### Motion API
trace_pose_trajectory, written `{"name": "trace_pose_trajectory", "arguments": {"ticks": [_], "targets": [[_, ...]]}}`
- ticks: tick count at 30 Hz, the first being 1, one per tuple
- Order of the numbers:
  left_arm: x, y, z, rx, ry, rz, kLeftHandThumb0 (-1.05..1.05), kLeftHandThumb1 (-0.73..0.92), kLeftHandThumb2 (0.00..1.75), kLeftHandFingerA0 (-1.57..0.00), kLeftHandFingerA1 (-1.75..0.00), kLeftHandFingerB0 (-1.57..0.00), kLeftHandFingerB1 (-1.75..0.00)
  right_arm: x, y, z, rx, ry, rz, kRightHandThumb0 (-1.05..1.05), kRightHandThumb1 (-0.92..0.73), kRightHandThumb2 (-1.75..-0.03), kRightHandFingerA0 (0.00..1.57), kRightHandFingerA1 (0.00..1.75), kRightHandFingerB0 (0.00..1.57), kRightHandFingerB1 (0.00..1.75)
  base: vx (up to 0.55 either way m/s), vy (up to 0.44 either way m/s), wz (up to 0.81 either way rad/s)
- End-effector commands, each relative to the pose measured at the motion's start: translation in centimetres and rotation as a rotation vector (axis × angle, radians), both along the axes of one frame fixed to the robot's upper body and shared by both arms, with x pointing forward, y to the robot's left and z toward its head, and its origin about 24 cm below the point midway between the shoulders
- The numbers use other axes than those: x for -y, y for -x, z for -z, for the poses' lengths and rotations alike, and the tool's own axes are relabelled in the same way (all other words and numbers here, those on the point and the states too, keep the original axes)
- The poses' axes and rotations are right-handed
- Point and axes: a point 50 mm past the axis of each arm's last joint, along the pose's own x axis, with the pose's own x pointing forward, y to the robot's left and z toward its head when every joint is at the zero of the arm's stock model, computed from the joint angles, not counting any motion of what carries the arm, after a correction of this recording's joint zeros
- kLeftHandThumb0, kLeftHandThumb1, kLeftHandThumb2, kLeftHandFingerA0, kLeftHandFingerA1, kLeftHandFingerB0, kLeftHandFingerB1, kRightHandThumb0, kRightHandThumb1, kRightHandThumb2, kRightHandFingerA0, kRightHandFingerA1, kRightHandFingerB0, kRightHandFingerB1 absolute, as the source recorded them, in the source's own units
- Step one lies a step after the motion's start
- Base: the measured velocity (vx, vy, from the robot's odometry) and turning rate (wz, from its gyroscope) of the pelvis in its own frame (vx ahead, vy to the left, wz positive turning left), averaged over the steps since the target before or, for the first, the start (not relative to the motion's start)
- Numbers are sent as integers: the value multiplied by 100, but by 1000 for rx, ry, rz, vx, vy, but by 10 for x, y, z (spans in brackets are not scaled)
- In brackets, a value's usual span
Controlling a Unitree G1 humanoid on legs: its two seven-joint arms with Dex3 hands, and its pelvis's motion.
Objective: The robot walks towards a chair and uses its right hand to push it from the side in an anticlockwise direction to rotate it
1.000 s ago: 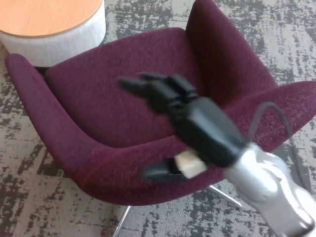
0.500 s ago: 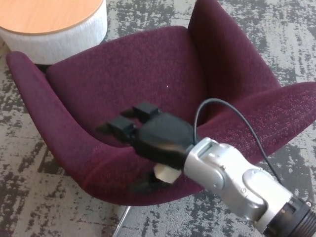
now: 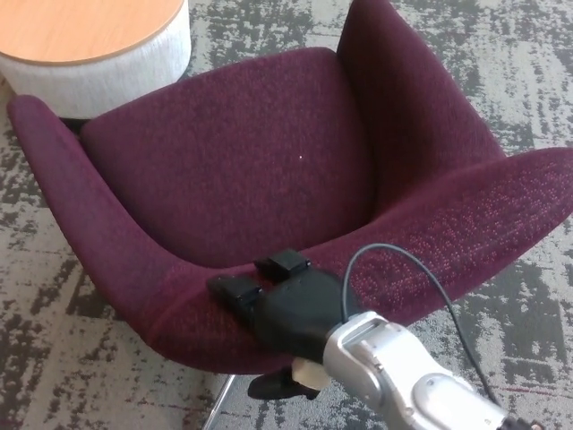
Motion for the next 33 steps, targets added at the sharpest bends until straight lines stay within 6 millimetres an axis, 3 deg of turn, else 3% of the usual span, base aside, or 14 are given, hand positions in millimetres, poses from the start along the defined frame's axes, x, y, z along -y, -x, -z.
{"name": "trace_pose_trajectory", "arguments": {"ticks": [1, 5, 7, 9, 11, 12, 14, 15, 20, 22, 25, 27, 32, 33], "targets": [[-7, 2, -3, 25, -23, -8, -105, 18, 128, -32, -172, -17, -160, 13, 7, 17, -46, 177, 152, -96, -52, -102, 0, 45, 0, 20, 0, 0, 0], [-7, 3, -2, 17, -26, -3, -105, 19, 126, -33, -171, -17, -159, 17, 12, 25, 7, 209, 176, -91, -48, -97, 0, 47, 0, 19, 0, 0, 0], [-6, 3, -2, 14, -23, 1, -103, 12, 129, -31, -166, -14, -155, 23, 16, 34, 121, 222, 190, -81, -47, -57, 11, 64, 0, 44, 0, 0, 0], [-4, 3, -1, 11, -11, 5, -103, 15, 124, -32, -162, -14, -154, 28, 18, 39, 235, 239, 191, -40, -27, -89, 13, 59, 0, 55, 0, 0, 0], [-3, 2, -1, 11, -3, 2, -103, 15, 124, -32, -162, -14, -154, 29, 17, 40, 276, 250, 192, -40, -27, -89, 13, 59, 0, 55, 0, 0, 0], [-2, 1, -1, 17, -2, 7, -105, 25, 133, -39, -132, -29, -124, 32, 18, 44, 315, 256, 192, -37, -44, -75, 40, 73, 1, 52, 0, 0, 0], [0, -1, -1, 30, 7, 11, -104, 22, 130, -50, -137, -28, -122, 37, 17, 47, 347, 268, 195, -25, -51, -66, 42, 78, 1, 47, 0, 0, 0], [-1, -1, -2, 41, 8, 28, -105, 20, 125, -30, -172, -15, -163, 40, 16, 50, 344, 269, 199, -27, -49, -66, 43, 80, 0, 41, 0, 0, 0], [-2, -2, -3, 64, 39, 22, -105, 20, 122, -32, -169, -20, -163, 51, 13, 58, 354, 314, 186, -26, -38, -81, 43, 76, 0, 30, 0, 0, 0], [-3, 3, -2, 53, 40, -6, -105, 20, 120, -31, -170, -18, -161, 63, 9, 66, 425, 440, 113, -43, -56, -57, 77, 102, 0, 38, 0, 0, 0], [-3, 3, -2, 37, 24, 26, -105, 21, 122, -36, -167, -19, -159, 68, 8, 70, 416, 428, 100, -43, -55, -59, 101, 147, 0, 51, 0, 0, 0], [-3, 4, -2, 24, -11, 57, -105, 21, 123, -33, -163, -20, -157, 71, 6, 71, 396, 375, 96, -43, -53, -62, 108, 154, 0, 52, 0, 0, 0], [-2, 4, -2, 30, 9, 35, -105, 16, 132, -43, -174, -25, -158, 72, 5, 69, 420, 317, 74, -59, -61, -65, 113, 171, 22, 73, 0, 0, 0], [-2, 4, -2, 39, 5, 32, -105, 15, 131, -114, -175, -28, -146, 69, 4, 69, 447, 355, 47, -60, -63, -62, 112, 174, 86, 106, 0, 0, 0]]}}
